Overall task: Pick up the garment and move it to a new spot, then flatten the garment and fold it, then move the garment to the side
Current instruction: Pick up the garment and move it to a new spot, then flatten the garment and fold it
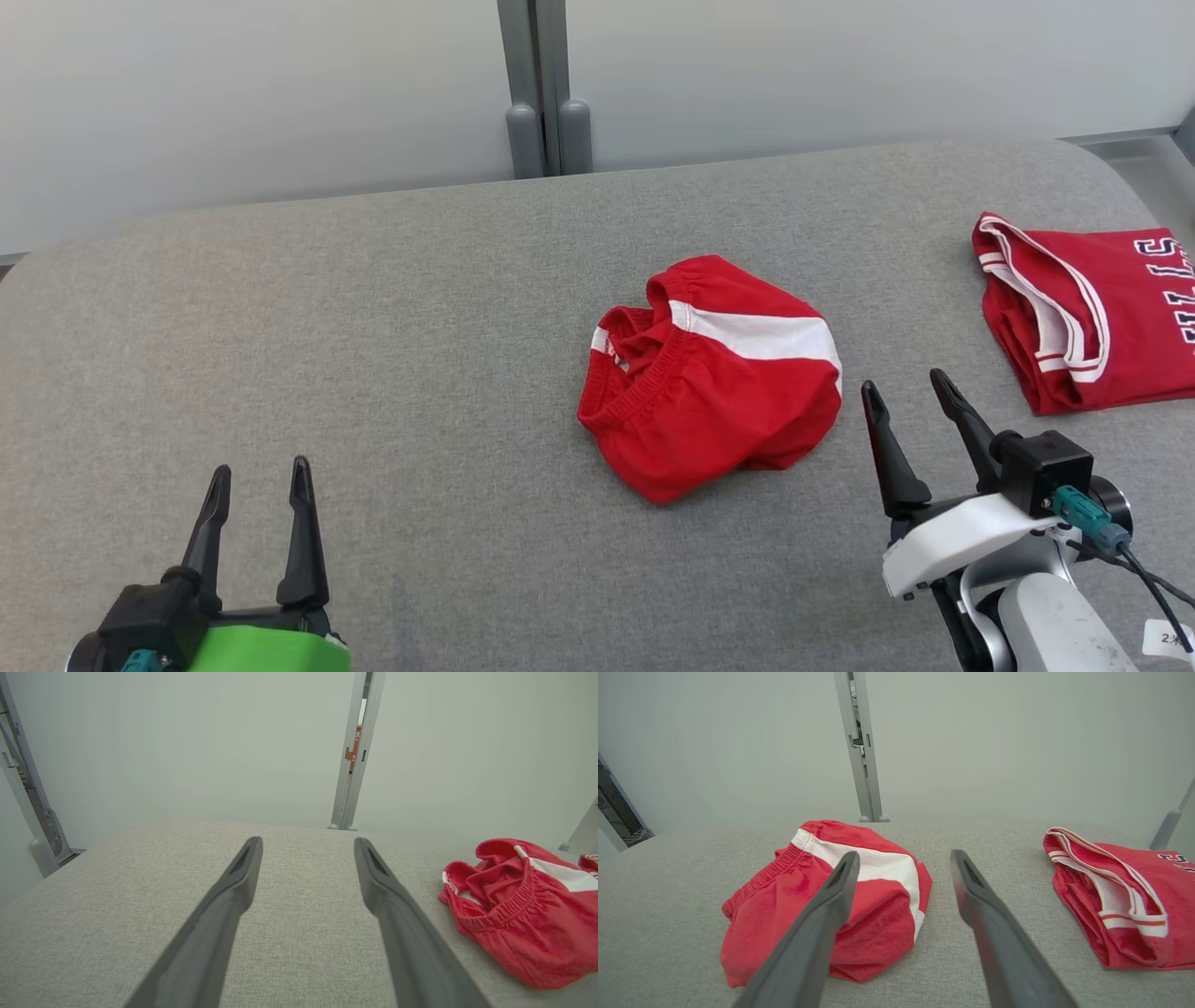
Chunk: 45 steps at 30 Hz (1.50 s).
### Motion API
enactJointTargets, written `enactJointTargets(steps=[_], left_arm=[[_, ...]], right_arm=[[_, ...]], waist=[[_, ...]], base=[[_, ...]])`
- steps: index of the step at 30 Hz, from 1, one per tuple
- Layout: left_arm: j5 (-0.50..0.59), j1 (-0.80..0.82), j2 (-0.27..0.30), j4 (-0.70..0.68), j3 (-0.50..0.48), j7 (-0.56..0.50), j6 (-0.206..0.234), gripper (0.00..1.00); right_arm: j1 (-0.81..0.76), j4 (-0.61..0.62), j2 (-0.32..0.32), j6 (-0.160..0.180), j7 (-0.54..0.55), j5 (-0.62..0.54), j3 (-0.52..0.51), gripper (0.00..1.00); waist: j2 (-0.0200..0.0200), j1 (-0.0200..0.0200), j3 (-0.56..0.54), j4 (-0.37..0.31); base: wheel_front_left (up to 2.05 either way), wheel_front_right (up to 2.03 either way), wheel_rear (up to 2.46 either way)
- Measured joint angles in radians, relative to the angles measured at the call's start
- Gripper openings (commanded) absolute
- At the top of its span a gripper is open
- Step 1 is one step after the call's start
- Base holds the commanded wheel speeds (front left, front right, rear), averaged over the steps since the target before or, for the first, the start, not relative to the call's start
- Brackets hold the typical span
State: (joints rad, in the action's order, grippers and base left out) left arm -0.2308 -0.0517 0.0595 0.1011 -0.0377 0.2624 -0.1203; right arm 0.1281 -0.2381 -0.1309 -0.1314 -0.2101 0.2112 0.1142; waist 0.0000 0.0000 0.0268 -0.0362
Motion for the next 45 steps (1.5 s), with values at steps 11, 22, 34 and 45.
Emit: enactJointTargets(steps=[11, 22, 34, 45], left_arm=[[-0.009, -0.031, -0.008, -0.002, 0.002, 0.0, -0.003, 1.0], [-0.023, -0.035, -0.008, -0.002, 0.012, 0.0, -0.003, 1.0], [-0.002, 0.089, -0.01, 0.118, 0.084, -0.016, -0.004, 1.0], [-0.19, 0.437, -0.01, 0.305, 0.262, -0.338, -0.004, 1.0]], right_arm=[[-0.015, -0.002, 0.004, 0.0, 0.002, 0.0, -0.016, 1.0], [-0.018, 0.009, 0.008, 0.0, 0.008, -0.002, -0.017, 1.0], [0.002, 0.008, 0.013, 0.0, 0.009, -0.002, 0.005, 1.0], [0.043, 0.004, 0.022, 0.0, -0.001, -0.002, 0.028, 1.0]], waist=[[0.0, 0.0, -0.005, -0.011], [0.0, 0.0, 0.002, -0.004], [0.0, 0.0, 0.023, -0.033], [0.0, 0.0001, 0.06, -0.125]], base=[[0.0, 0.0, 0.0], [0.0, 0.0, 0.0], [0.0, 0.0, 0.0], [0.0, 0.0, 0.0]])
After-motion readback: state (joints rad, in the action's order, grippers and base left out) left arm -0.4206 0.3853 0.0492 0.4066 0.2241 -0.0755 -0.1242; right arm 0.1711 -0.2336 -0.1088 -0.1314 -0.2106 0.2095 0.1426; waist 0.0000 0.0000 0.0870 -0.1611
